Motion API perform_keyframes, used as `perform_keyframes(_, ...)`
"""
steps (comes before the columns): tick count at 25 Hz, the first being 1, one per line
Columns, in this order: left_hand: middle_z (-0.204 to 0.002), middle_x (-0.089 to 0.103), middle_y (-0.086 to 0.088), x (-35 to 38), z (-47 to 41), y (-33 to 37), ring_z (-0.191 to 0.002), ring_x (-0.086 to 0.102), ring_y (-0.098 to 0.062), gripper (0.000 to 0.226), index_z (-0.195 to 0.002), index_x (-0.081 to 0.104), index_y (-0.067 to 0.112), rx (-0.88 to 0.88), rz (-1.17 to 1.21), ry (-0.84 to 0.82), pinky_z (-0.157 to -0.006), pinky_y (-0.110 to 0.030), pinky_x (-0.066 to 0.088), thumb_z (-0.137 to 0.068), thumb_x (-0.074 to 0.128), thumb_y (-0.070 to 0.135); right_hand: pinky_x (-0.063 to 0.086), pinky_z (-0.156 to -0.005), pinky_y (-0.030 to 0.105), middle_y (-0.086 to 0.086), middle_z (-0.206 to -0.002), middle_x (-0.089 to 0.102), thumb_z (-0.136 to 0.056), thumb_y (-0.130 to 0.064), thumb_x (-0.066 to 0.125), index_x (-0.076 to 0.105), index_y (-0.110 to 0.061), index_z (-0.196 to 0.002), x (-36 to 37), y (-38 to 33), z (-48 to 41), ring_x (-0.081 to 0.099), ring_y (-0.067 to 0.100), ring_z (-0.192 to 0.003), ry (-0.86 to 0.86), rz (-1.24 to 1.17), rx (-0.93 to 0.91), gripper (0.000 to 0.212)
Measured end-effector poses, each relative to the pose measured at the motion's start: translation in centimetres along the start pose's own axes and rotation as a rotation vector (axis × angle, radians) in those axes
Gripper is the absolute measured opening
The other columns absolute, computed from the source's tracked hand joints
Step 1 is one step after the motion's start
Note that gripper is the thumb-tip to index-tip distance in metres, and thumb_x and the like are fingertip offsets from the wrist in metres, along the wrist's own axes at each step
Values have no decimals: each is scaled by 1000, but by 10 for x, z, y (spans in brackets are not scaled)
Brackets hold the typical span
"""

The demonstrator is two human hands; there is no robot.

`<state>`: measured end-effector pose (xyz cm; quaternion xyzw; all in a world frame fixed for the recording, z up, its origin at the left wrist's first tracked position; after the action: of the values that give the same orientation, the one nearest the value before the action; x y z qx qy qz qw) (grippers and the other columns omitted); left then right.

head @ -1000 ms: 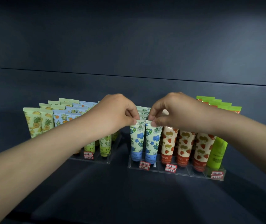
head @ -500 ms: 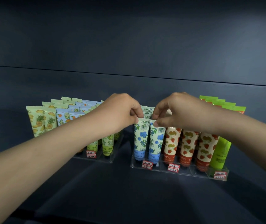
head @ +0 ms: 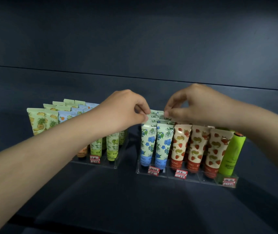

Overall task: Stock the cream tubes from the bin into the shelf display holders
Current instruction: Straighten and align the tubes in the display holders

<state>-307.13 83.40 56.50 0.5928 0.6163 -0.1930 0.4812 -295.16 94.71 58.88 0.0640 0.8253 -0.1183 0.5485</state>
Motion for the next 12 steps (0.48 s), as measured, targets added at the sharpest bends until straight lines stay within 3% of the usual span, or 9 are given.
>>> perform_keyframes(2,-81,67,16,-7,-2,2,-63,53,16,8,-89,69,28,10,46,40,-57,4,33,-82,66,26,38,-63,0,-13,-85,70,-83,-35,65,73,-23,-87,-12,5,0,58,-10,-74,39,-41,32,15)
perform_keyframes(6,-87,65,18,-14,-11,8,-80,56,10,10,-94,66,30,34,71,82,-63,2,34,-85,62,30,38,-65,2,-10,-90,69,-84,-37,64,72,-22,-92,-28,19,-2,61,3,-86,92,-60,61,18)
perform_keyframes(12,-86,64,17,-8,-42,14,-77,56,9,10,-94,69,25,78,16,24,-62,6,34,-85,64,25,45,-84,25,-4,-98,70,-84,-33,65,71,-17,-97,-31,41,-15,62,12,-96,28,41,85,21)
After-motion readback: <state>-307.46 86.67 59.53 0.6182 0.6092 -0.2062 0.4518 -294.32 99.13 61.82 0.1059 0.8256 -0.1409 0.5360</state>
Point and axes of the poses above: each hand's wrist, its own z-axis away from the middle knuckle, its own x-axis out of the palm, y = z × x, the point moved 3 cm from there along -z, towards the middle knuckle
